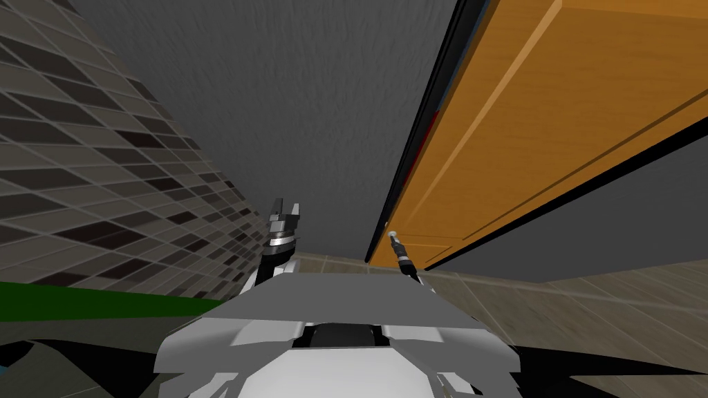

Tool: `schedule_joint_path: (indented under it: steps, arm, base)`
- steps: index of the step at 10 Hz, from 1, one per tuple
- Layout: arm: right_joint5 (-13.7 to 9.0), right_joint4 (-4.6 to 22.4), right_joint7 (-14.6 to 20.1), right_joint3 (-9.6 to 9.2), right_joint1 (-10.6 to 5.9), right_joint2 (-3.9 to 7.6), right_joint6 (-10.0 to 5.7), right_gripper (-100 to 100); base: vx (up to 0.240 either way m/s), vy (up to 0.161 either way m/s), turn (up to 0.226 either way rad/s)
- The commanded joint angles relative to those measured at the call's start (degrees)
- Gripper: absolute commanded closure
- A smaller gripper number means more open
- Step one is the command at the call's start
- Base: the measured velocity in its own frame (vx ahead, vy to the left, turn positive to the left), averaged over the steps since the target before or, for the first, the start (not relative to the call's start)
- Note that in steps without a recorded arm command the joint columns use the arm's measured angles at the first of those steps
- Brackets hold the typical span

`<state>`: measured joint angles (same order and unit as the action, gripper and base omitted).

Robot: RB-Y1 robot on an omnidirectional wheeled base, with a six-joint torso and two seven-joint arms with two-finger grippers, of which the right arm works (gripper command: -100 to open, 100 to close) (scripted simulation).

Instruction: Pull the door open

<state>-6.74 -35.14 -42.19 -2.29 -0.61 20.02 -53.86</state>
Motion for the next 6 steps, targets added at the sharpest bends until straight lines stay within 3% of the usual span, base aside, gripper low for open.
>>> schedule_joint_path:
  steps: [1,6]
  arm:
    - [-0.2,-0.1,2.8,-0.33,0.03,-0.29,0.24,100]
    - [-0.9,0.0,9.7,-0.71,-0.31,-0.39,0.4,100]
  base:
    - [-0.027,-0.012,0.021]
    - [-0.03,-0.011,0.024]
